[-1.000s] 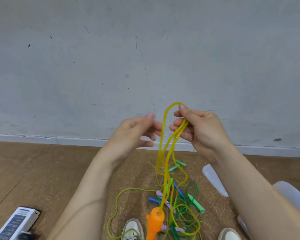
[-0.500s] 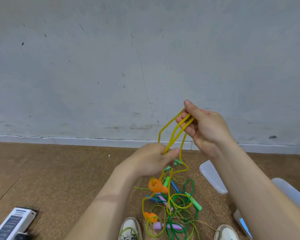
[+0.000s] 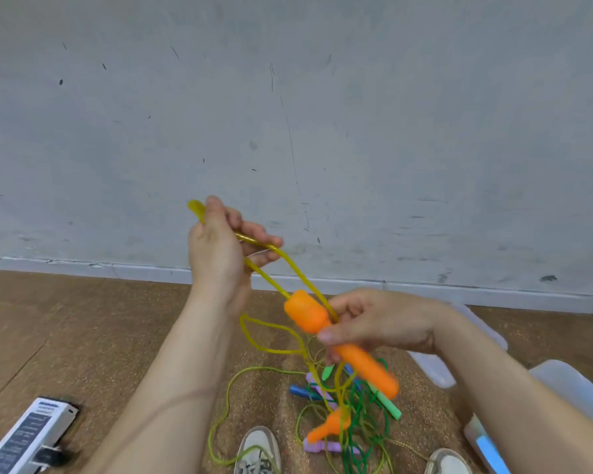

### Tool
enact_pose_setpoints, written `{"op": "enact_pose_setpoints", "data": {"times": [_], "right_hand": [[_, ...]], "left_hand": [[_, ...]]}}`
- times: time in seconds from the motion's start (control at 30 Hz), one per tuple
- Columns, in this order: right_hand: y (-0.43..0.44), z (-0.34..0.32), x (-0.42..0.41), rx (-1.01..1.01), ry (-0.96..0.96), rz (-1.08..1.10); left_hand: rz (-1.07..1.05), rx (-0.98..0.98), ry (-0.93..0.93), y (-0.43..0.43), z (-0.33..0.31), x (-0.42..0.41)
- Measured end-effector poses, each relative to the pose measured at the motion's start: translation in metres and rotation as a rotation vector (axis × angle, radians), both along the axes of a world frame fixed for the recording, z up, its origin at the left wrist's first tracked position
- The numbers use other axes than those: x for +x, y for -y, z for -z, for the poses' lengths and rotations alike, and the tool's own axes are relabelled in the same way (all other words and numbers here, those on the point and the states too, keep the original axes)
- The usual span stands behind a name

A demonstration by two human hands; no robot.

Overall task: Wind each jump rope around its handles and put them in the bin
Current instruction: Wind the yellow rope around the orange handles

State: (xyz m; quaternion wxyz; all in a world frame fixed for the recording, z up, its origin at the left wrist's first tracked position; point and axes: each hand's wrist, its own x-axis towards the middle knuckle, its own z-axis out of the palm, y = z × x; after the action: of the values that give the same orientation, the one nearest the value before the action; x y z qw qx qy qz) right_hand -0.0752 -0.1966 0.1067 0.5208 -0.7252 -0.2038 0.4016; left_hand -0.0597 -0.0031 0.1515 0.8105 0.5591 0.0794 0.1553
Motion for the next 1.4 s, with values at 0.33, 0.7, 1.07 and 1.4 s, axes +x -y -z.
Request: {"op": "enact_pose_setpoints", "data": {"times": [0.33, 0.7, 1.07, 1.4], "right_hand": [[0.009, -0.021, 0.005, -0.113, 0.306, 0.357], [0.013, -0.038, 0.014, 0.762, -0.079, 0.893], [0.01, -0.056, 0.01, 1.132, -0.362, 0.675], [0.016, 0.031, 0.012, 0.003, -0.064, 0.229]], "left_hand": [[-0.071, 0.448, -0.189, -0.028, 0.02, 0.015], [0.294, 0.614, -0.142, -0.016, 0.025, 0.005], [0.813, 0.998, -0.025, 0.056, 0.051, -0.006], [0.436, 0.092, 0.047, 0.041, 0.018, 0.005]]}}
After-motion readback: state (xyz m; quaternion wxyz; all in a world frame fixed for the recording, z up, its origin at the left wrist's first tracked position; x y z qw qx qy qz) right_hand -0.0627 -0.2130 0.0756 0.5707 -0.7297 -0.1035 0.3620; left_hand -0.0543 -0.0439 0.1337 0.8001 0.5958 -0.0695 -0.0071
